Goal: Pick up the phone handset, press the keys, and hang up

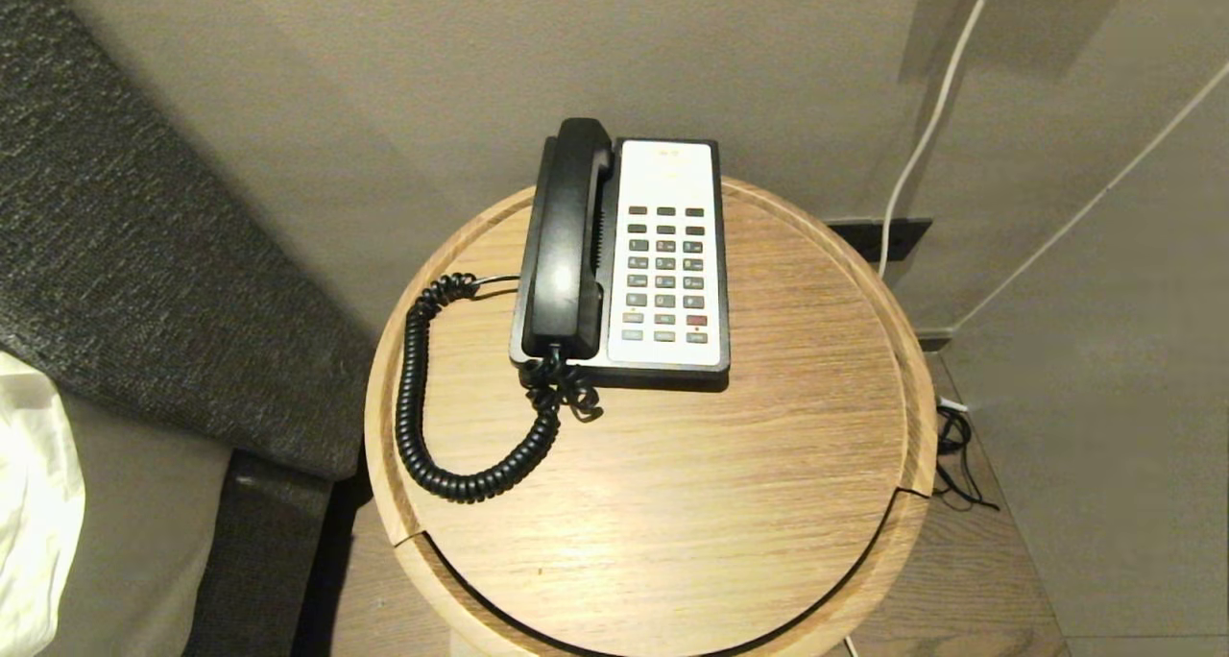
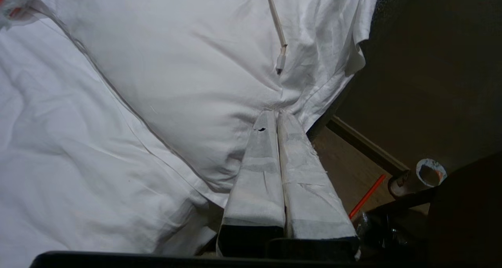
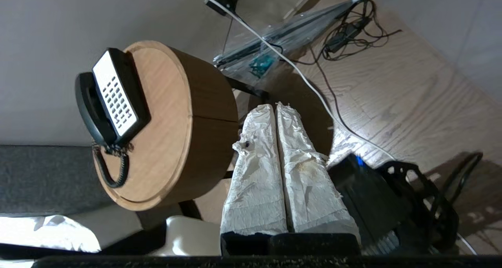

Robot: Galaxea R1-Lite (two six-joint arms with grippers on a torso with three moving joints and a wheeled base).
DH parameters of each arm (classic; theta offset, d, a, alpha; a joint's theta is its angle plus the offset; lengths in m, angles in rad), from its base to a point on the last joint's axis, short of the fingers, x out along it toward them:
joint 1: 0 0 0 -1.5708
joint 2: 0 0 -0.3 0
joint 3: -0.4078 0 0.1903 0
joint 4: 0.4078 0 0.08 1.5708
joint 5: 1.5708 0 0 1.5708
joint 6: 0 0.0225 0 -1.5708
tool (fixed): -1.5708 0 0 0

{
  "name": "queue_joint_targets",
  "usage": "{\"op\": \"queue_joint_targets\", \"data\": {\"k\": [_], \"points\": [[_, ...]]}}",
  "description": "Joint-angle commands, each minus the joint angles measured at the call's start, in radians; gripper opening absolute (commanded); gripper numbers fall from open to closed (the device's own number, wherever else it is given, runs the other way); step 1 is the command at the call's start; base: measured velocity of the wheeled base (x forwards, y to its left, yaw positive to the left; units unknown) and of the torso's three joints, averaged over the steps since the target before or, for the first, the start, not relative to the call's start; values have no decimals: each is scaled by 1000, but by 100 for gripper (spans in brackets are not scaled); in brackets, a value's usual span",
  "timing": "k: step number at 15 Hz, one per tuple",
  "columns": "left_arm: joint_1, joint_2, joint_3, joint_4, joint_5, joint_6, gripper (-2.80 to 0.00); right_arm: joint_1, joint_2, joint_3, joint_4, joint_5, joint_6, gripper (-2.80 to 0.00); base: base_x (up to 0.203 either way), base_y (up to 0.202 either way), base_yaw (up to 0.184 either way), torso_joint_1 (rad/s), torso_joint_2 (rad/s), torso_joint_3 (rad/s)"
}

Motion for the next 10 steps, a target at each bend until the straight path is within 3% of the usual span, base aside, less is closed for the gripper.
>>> {"op": "queue_joint_targets", "data": {"k": [1,2,5,7,10], "points": [[0,-65,55,8,1,11,-280,-33,-66,14,6,12,8,-280,0,0,0,0,0,0],[0,-88,88,4,-9,39,-280,-36,-66,4,6,15,0,-280,0,0,0,0,0,0],[0,-154,158,-9,-148,181,-280,-94,-110,35,6,80,-22,-280,0,0,0,0,0,0],[0,-157,195,-24,-175,190,-280,-110,-198,135,6,104,-110,-280,0,0,0,0,0,0],[0,-156,316,-101,-283,195,-280,-116,-307,403,-1,130,-231,-280,0,0,0,0,0,0]]}}
